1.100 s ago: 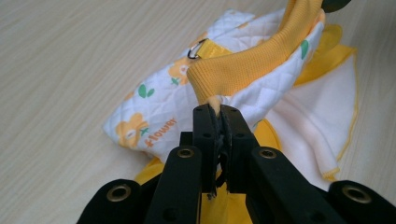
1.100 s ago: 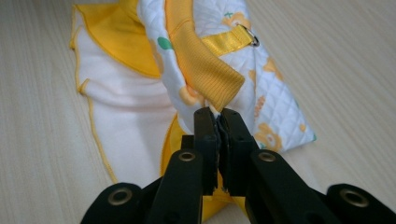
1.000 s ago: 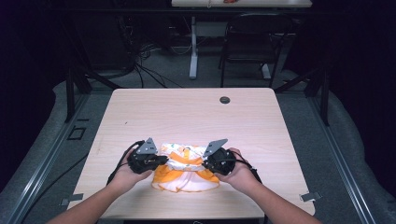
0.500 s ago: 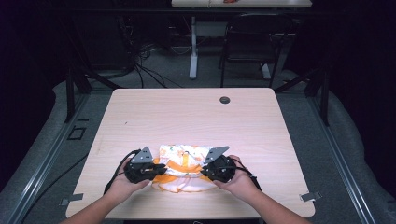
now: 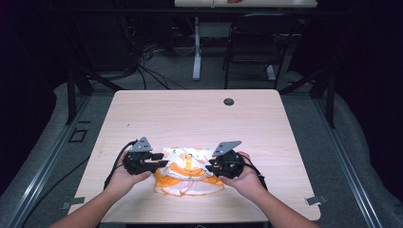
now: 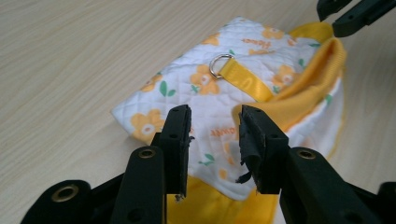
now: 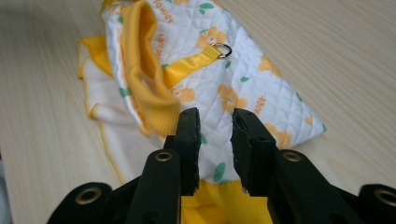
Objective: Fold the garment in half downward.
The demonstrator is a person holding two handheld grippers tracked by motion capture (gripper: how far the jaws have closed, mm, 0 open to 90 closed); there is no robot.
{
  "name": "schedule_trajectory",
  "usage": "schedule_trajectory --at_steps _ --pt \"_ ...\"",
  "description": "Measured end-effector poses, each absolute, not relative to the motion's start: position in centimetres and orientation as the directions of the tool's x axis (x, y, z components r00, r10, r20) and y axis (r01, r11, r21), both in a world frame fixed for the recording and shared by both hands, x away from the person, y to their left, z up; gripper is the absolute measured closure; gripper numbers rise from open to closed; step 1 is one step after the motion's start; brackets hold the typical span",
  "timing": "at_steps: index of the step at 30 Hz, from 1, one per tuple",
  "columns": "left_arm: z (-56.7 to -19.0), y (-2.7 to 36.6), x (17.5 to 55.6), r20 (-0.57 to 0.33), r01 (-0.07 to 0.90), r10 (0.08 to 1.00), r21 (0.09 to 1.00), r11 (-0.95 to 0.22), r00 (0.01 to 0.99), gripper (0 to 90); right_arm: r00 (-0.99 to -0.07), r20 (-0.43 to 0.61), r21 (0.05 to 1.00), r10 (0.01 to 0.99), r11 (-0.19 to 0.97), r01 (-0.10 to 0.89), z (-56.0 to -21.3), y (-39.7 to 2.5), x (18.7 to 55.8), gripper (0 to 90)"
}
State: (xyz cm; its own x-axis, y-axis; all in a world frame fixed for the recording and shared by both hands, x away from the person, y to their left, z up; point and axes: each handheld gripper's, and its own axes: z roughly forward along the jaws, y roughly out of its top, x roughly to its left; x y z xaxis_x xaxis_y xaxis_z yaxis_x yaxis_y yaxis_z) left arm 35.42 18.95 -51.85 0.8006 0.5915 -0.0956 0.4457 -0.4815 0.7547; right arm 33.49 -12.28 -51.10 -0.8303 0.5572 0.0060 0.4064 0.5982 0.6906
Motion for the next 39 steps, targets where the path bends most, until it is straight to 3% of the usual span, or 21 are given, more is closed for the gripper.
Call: schedule_trajectory --at_steps 6,19,39 --pt "-52.8 18.1 36.1 -0.127 0.472 0.591 0.740 -0.479 0.797 57.0 -0.828 0.011 0.674 0.560 0.608 0.420 -51.7 -11.6 34.1 66.8" --pt "-54.3 18.0 33.8 -0.082 0.402 0.511 0.729 -0.555 0.855 48.3 -0.848 0.035 0.661 0.528 0.624 0.416 -53.3 -11.1 32.3 62.7" --pt "-57.1 18.2 32.4 -0.089 0.388 0.482 0.727 -0.567 0.872 38.0 -0.852 0.031 0.622 0.523 0.657 0.426 -55.9 -11.4 31.4 59.9"
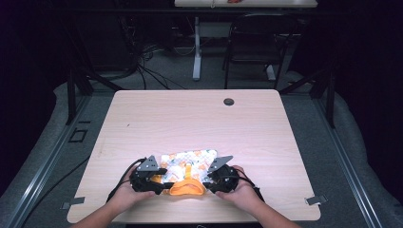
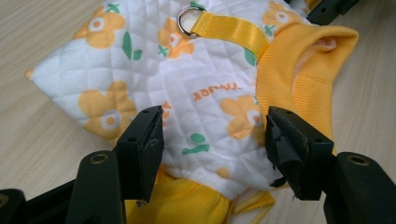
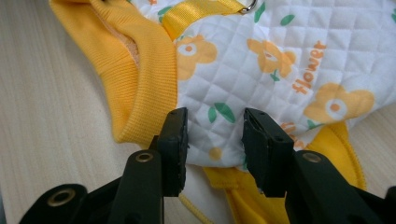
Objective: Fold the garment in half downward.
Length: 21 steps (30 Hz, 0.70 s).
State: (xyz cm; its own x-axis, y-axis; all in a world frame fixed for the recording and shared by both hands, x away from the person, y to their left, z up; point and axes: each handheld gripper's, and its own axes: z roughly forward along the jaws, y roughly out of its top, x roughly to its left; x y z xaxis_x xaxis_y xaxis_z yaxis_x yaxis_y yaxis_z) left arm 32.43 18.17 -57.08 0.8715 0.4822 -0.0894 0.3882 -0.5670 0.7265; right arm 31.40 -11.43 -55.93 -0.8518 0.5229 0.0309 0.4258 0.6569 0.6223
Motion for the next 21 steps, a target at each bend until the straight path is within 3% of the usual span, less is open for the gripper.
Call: schedule_trajectory --at_steps 21 --pt "-57.5 17.2 33.3 -0.095 0.402 0.503 0.733 -0.549 0.859 38.5 -0.832 0.037 0.614 0.553 0.644 0.456 -56.0 -12.1 32.7 60.7"
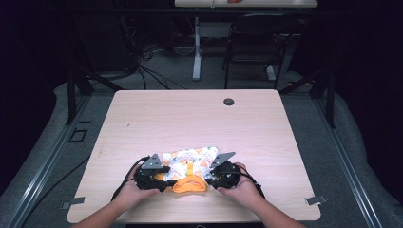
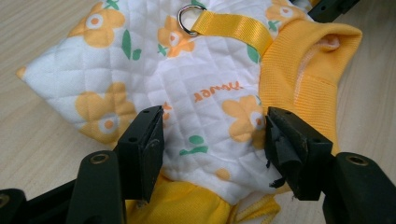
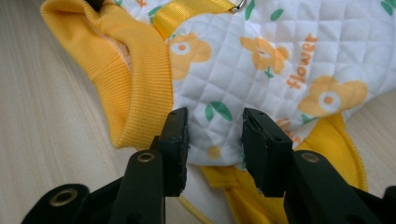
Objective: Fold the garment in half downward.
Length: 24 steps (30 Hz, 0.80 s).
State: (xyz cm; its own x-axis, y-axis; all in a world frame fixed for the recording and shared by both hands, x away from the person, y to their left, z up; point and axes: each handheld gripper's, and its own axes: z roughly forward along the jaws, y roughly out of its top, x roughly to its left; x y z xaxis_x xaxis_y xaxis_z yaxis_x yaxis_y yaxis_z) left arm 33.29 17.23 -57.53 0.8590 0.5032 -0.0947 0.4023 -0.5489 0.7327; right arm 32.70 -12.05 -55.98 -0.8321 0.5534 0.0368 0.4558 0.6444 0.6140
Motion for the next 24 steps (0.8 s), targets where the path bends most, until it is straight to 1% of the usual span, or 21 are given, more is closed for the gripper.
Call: schedule_trajectory --at_steps 5,10,21,24 --pt "-57.4 16.9 34.0 -0.094 0.412 0.516 0.729 -0.546 0.851 38.6 -0.827 0.029 0.610 0.562 0.645 0.460 -55.9 -12.2 33.4 60.8" --pt "-57.4 16.6 34.5 -0.102 0.424 0.528 0.731 -0.535 0.843 38.9 -0.817 0.053 0.616 0.574 0.625 0.479 -55.9 -12.5 34.0 61.1" --pt "-57.6 16.2 36.0 -0.131 0.456 0.556 0.738 -0.498 0.820 40.5 -0.808 0.022 0.600 0.589 0.638 0.482 -55.7 -12.6 35.6 61.3" --pt "-57.5 16.1 36.3 -0.127 0.456 0.557 0.733 -0.504 0.821 41.1 -0.804 0.031 0.601 0.594 0.632 0.490 -55.8 -12.7 35.9 61.4"
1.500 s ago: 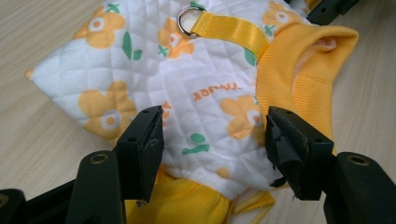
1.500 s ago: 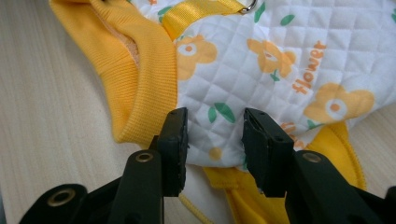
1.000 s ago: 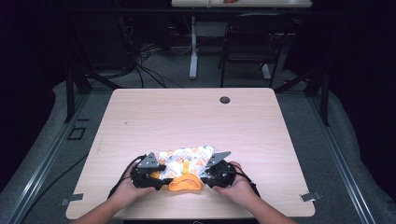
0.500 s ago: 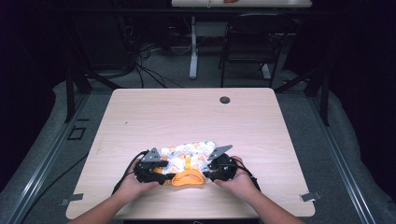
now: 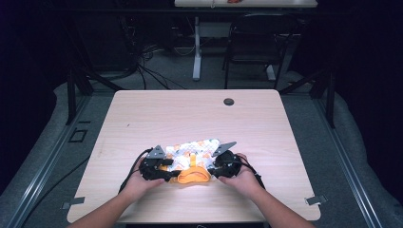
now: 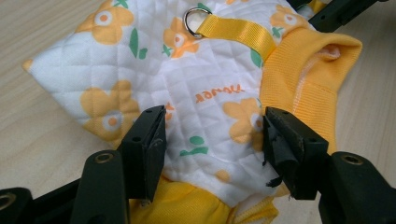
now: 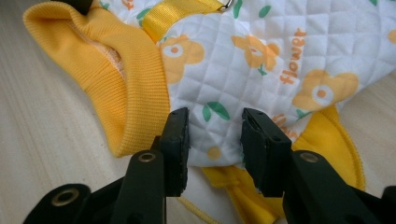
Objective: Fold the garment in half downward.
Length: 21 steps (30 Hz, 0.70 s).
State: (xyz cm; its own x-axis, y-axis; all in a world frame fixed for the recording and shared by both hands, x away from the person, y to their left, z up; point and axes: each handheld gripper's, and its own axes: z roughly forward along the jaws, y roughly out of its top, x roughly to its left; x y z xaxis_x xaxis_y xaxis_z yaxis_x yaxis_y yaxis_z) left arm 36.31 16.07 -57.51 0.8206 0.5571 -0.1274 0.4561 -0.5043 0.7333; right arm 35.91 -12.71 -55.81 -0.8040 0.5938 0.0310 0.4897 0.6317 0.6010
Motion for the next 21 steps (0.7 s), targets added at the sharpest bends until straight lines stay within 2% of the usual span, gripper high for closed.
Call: schedule_trajectory --at_steps 13,21 --pt "-58.0 15.8 38.6 -0.158 0.487 0.607 0.761 -0.428 0.779 42.6 -0.765 0.046 0.618 0.642 0.584 0.527 -56.0 -13.0 38.4 61.5" --pt "-58.1 15.4 39.5 -0.131 0.474 0.622 0.771 -0.426 0.772 43.0 -0.742 0.046 0.628 0.669 0.558 0.542 -56.1 -13.1 39.6 61.3"
